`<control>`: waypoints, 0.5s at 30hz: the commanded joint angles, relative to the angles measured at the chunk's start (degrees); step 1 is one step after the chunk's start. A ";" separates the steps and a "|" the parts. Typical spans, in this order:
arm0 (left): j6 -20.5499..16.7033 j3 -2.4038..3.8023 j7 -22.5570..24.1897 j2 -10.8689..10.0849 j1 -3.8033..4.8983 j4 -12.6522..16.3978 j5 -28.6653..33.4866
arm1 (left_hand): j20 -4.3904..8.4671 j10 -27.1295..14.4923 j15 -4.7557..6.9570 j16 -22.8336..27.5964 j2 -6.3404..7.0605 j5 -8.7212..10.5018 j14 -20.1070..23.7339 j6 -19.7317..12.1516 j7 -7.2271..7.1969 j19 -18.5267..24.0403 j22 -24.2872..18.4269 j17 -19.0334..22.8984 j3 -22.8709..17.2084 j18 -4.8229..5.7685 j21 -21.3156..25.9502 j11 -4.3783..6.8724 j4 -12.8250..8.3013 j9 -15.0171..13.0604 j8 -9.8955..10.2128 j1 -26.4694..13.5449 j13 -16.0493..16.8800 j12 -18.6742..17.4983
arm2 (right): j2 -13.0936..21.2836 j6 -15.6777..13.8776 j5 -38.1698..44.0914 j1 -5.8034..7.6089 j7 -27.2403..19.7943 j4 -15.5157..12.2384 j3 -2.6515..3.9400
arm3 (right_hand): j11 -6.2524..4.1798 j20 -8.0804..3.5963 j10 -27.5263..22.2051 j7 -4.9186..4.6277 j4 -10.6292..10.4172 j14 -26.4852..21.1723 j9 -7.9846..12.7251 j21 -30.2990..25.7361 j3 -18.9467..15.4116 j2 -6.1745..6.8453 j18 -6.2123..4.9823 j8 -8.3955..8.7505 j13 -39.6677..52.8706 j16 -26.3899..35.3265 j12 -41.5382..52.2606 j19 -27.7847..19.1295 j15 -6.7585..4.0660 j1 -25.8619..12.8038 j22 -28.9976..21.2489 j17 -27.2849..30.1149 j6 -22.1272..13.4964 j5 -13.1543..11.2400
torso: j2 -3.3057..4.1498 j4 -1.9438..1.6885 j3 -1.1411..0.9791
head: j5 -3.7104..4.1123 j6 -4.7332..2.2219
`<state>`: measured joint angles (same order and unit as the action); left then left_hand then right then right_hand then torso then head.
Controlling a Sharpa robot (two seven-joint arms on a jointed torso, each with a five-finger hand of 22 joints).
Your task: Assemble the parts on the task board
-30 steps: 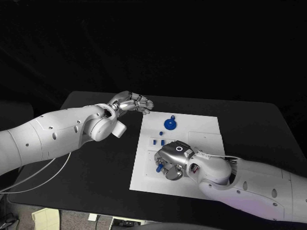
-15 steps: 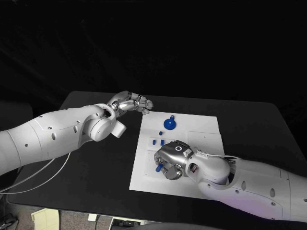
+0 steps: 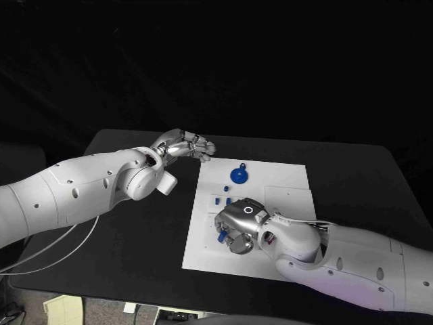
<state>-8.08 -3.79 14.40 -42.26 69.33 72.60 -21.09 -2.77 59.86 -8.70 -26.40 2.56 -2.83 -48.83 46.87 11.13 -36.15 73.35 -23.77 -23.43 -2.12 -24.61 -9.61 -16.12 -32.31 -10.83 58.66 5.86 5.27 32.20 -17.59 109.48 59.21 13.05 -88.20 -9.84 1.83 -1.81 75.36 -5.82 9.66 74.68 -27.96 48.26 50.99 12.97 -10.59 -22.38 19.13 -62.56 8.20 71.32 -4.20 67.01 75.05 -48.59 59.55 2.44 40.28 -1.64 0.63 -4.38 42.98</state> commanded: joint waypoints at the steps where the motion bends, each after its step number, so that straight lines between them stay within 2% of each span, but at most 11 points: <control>1: 0.58 0.04 0.30 0.08 0.05 0.12 0.21 | -0.09 0.20 0.07 0.39 -0.18 -0.14 -0.35 -0.36 -0.01 -0.42 0.10 -0.06 -0.13 -1.09 0.33 -0.26 0.21 0.05 -0.23 -0.54 -0.10 0.20 | -0.22 0.84 1.67 -0.04 0.45 -0.11 0.00 | 0.02 -0.22 0.27 0.33 0.04 0.05 -2.07 0.15 0.20 -0.59 -4.41 -0.19 0.11 -0.35 0.26 0.34 -0.34 0.07 0.75 0.07 0.84 0.35 | 0.01 0.00 -0.02 | 0.02 -0.04; 4: 0.55 0.03 0.26 0.09 0.05 0.14 0.21 | -0.10 0.20 0.07 0.40 -0.17 -0.14 -0.35 -0.37 -0.01 -0.42 0.10 -0.07 -0.13 -1.09 0.34 -0.26 0.21 0.06 -0.23 -0.55 -0.11 0.20 | -0.43 3.44 1.44 -0.04 -0.19 -0.14 -0.03 | 0.01 -0.22 0.30 0.35 0.08 0.06 -2.10 0.18 0.25 -0.51 -4.41 -0.21 0.14 -0.36 0.28 0.34 -0.35 0.04 0.76 0.06 0.88 0.35 | 0.00 0.02 -0.02 | 0.09 -0.05; 8: 0.62 0.03 0.19 0.09 0.06 0.18 0.21 | -0.10 0.20 0.07 0.42 -0.16 -0.14 -0.34 -0.37 -0.01 -0.42 0.11 -0.09 -0.12 -1.09 0.35 -0.27 0.21 0.06 -0.23 -0.56 -0.12 0.20 | -0.39 5.53 1.34 -0.04 -0.38 -0.15 -0.20 | 0.02 -0.20 0.28 0.34 0.08 0.04 -2.13 0.19 0.27 -0.49 -4.40 -0.19 0.17 -0.37 0.27 0.29 -0.34 -0.05 0.77 0.05 0.88 0.35 | -0.02 0.02 -0.02 | 0.09 -0.02; 15: 0.71 0.03 0.08 -0.03 0.06 0.18 0.21 | -0.10 0.19 0.06 0.46 -0.14 -0.14 -0.34 -0.38 0.00 -0.42 0.14 -0.12 -0.12 -1.09 0.38 -0.27 0.21 0.07 -0.24 -0.57 -0.15 0.21 | 0.48 5.05 1.56 -0.04 0.06 -0.23 -0.25 | 0.03 -0.17 0.24 0.34 0.14 -0.03 -2.17 0.20 0.34 -0.57 -4.41 -0.14 0.21 -0.37 0.25 0.16 -0.33 -0.15 0.81 0.04 0.84 0.35 | 0.02 0.05 -0.07 | 0.02 0.09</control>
<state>-8.06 -3.80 14.26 -42.33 69.33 72.64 -21.09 -2.76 59.86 -8.70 -26.18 2.56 -2.84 -48.83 46.87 11.13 -36.15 73.39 -23.82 -23.43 -2.11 -24.61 -9.61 -16.12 -32.32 -10.82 58.66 5.77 5.27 32.50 -15.05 110.18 59.43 13.02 -88.58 -9.83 1.83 -1.92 75.36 -5.80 9.67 74.69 -29.64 48.26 50.98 12.94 -10.74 -22.24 19.39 -62.56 8.20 71.44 -4.19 67.13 75.05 -48.59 59.58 2.43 40.27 -1.60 0.59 -4.32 43.06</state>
